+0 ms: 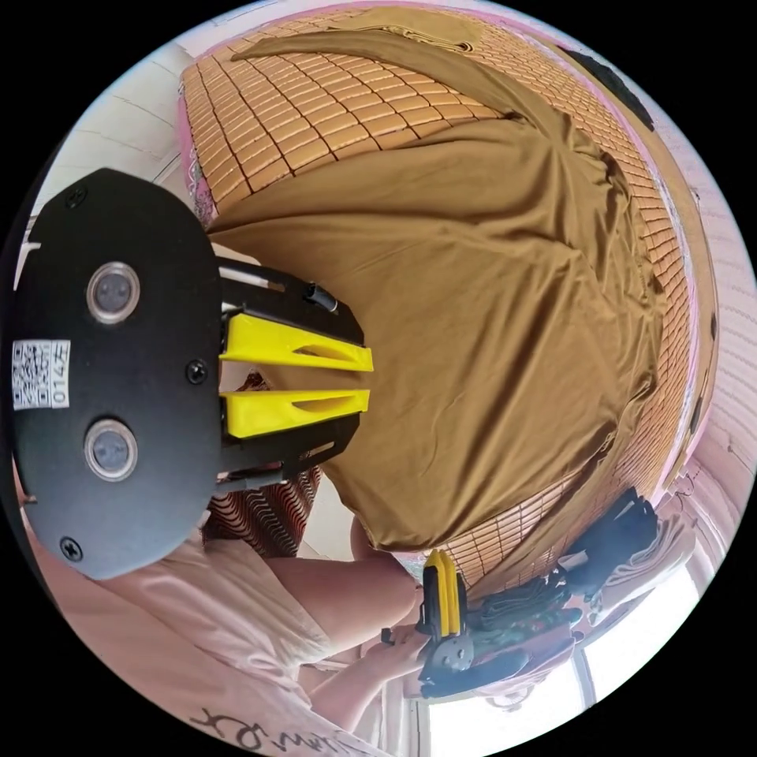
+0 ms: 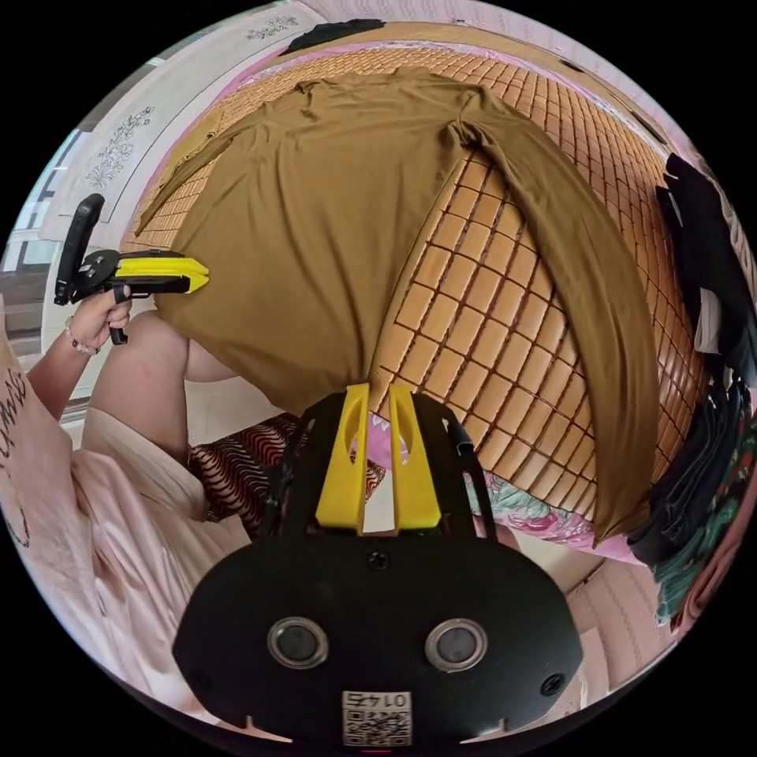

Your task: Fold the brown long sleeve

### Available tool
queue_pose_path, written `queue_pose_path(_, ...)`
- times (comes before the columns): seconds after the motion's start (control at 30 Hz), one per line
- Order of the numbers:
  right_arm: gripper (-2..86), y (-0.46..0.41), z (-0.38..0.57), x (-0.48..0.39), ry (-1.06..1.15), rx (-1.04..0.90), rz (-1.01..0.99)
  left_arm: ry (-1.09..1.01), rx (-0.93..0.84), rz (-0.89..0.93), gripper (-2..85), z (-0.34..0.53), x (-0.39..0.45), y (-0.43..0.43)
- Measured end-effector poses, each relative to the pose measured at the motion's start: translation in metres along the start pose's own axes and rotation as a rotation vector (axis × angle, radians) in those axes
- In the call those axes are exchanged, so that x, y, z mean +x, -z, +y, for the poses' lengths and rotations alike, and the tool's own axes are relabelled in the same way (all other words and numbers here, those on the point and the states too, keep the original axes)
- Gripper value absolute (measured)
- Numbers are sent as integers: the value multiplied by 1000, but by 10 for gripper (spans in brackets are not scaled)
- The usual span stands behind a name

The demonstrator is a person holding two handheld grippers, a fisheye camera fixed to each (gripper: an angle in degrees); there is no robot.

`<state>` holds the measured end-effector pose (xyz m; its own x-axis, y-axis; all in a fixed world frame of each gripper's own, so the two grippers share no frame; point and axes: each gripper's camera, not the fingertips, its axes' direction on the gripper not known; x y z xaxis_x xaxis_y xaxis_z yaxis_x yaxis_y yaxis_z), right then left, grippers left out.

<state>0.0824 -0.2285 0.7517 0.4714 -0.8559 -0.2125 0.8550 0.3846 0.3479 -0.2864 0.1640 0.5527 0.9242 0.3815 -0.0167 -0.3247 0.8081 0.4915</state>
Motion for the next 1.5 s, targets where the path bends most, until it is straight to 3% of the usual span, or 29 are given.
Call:
queue_pose_path(0.17,88,-33,47,-33,-12,43,-25,71,154,-56,57,49,3,18)
queue_pose_path(0.3,15,-62,55,-55,-17,71,98,168,245,-178,58,103,0,42)
queue_pose_path(0.47,3,-71,74,-58,-13,89,76,256,313,-258,57,134,-23,61)
queue_pose_path(0.8,-2,-128,64,-78,10,-37,132,317,190,-236,60,129,-65,12)
queue_pose_path(1.27,18,-206,36,-141,163,-212,400,272,291,-178,63,194,-83,13)
queue_pose_path(1.5,59,-226,19,-171,266,-167,448,358,530,-254,64,273,-102,66)
